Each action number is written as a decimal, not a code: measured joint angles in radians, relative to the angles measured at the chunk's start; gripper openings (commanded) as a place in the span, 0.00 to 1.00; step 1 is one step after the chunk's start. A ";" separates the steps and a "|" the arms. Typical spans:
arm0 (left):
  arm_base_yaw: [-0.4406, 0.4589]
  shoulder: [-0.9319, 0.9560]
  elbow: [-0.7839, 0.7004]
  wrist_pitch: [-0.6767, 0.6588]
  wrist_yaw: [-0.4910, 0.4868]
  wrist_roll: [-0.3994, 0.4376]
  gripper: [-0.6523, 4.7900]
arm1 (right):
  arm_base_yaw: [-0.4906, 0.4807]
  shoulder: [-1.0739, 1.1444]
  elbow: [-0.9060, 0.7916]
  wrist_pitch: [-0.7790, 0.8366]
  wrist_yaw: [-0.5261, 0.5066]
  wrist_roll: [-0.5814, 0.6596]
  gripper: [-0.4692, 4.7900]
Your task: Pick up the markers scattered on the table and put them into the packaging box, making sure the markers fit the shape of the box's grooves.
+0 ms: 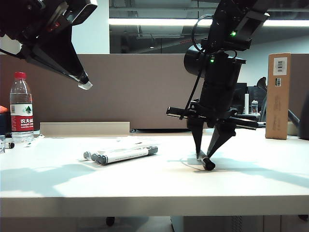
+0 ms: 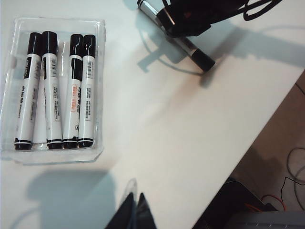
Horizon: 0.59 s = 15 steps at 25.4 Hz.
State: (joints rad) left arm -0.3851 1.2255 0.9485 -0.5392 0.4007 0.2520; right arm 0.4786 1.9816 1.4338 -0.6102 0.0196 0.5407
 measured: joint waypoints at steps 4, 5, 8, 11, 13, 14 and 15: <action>0.000 0.000 0.000 0.000 0.000 0.000 0.11 | 0.000 0.000 0.000 0.000 0.000 -0.017 0.08; 0.000 0.000 0.000 0.000 0.000 0.000 0.11 | 0.000 0.000 0.002 0.002 0.002 -0.020 0.08; 0.000 0.000 0.000 -0.001 -0.019 0.000 0.11 | -0.001 0.000 0.002 0.009 0.003 -0.045 0.08; 0.000 0.000 0.000 -0.005 -0.044 0.000 0.11 | -0.002 0.000 0.002 0.008 0.002 -0.074 0.08; 0.000 0.000 0.000 -0.012 -0.051 0.001 0.11 | -0.002 0.000 0.008 0.002 0.003 -0.105 0.08; 0.000 0.000 0.000 -0.018 -0.053 0.002 0.11 | -0.002 0.000 0.015 -0.001 0.003 -0.121 0.08; 0.000 0.000 0.000 -0.025 -0.053 0.002 0.11 | -0.002 0.000 0.024 -0.001 0.003 -0.135 0.08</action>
State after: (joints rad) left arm -0.3851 1.2255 0.9485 -0.5644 0.3477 0.2539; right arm 0.4767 1.9812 1.4574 -0.6113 0.0231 0.4053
